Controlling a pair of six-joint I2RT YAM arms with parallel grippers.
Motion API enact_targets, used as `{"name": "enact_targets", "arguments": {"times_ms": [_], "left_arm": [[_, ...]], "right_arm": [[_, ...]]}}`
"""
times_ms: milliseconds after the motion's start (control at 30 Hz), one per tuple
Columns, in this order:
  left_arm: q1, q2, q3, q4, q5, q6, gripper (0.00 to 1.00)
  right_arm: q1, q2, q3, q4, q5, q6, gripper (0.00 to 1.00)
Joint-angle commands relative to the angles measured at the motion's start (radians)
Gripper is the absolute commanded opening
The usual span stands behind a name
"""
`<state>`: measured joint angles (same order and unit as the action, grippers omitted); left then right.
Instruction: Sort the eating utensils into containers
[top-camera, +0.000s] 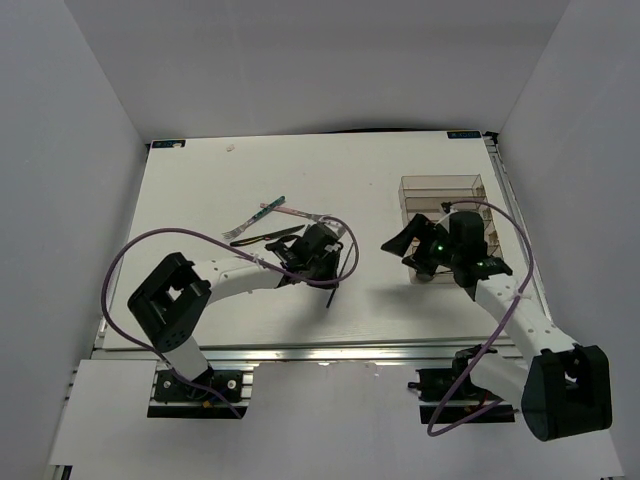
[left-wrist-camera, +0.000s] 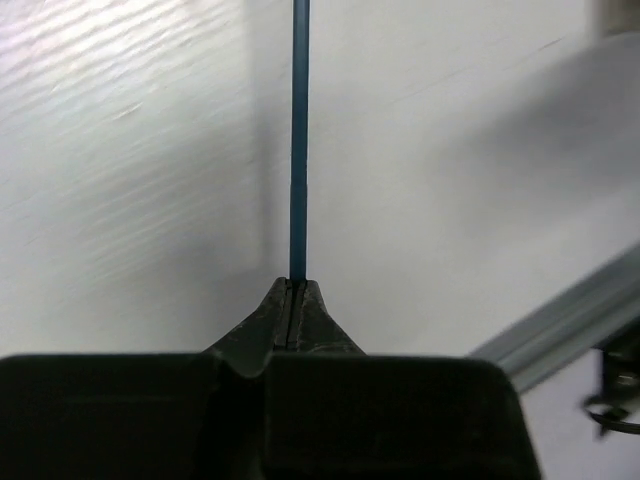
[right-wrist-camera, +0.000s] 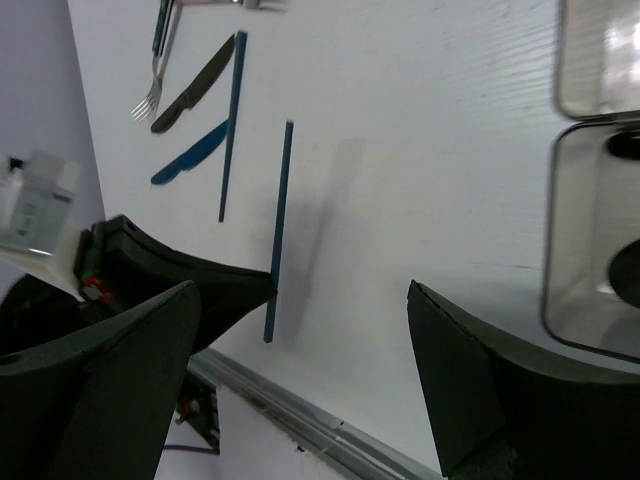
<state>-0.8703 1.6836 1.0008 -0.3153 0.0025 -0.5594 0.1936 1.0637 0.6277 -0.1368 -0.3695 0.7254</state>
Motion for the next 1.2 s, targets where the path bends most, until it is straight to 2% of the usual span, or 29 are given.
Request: {"name": "enact_targets", "arguments": {"times_ms": [0,167,367,533,567,633,667,700,767,800,833,867,900,933,1000,1033,1067,1167], "left_arm": [[0.005,-0.071,0.010,0.145,0.129,-0.045,0.00],[-0.021,-0.074,0.032,0.208,0.232,-0.080,0.00],[-0.039,-0.078,0.062,0.240,0.272,-0.096,0.00],[-0.041,-0.079,0.082,0.260,0.290,-0.100,0.00],[-0.041,-0.081,0.087,0.260,0.286,-0.102,0.00],[-0.041,-0.078,0.094,0.255,0.268,-0.102,0.00],[-0.041,-0.076,0.104,0.251,0.263,-0.100,0.05],[-0.041,-0.076,0.113,0.225,0.249,-0.096,0.23],[-0.041,-0.079,0.143,0.181,0.167,-0.080,0.36],[-0.041,-0.090,0.159,0.113,0.113,-0.080,0.56],[-0.041,-0.096,0.177,0.066,0.050,-0.073,0.68],[-0.041,-0.105,0.206,0.027,-0.087,-0.070,0.94],[-0.039,-0.129,0.219,-0.043,-0.145,-0.065,0.98],[-0.036,-0.143,0.228,-0.077,-0.250,-0.054,0.98],[-0.024,-0.194,0.239,-0.151,-0.329,-0.031,0.98],[-0.016,-0.209,0.236,-0.168,-0.360,-0.021,0.98],[-0.007,-0.228,0.230,-0.194,-0.389,-0.011,0.98],[0.037,-0.288,0.179,-0.199,-0.374,0.010,0.98]], "right_arm": [[0.075,-0.002,-0.011,0.124,0.003,0.058,0.88],[0.113,0.021,-0.060,0.204,0.050,0.121,0.85],[0.156,0.106,-0.034,0.252,0.047,0.143,0.76],[0.217,0.166,-0.020,0.269,0.070,0.164,0.74],[0.221,0.183,-0.020,0.278,0.070,0.172,0.67],[0.221,0.191,-0.017,0.290,0.067,0.180,0.43],[0.221,0.194,-0.014,0.304,0.064,0.183,0.02],[0.219,0.193,-0.010,0.305,0.067,0.196,0.00],[0.208,0.190,0.001,0.298,0.102,0.210,0.00],[0.201,0.190,0.009,0.274,0.116,0.219,0.00],[0.188,0.188,0.029,0.257,0.156,0.241,0.00],[0.152,0.185,0.041,0.234,0.179,0.255,0.00],[0.126,0.180,0.049,0.186,0.202,0.270,0.00],[0.100,0.170,0.064,0.160,0.263,0.313,0.00],[0.024,0.154,0.082,0.078,0.354,0.357,0.00],[0.008,0.144,0.089,0.042,0.494,0.420,0.00],[-0.028,0.140,0.095,0.010,0.557,0.449,0.00],[-0.101,0.166,0.119,-0.037,0.658,0.538,0.00]]}}
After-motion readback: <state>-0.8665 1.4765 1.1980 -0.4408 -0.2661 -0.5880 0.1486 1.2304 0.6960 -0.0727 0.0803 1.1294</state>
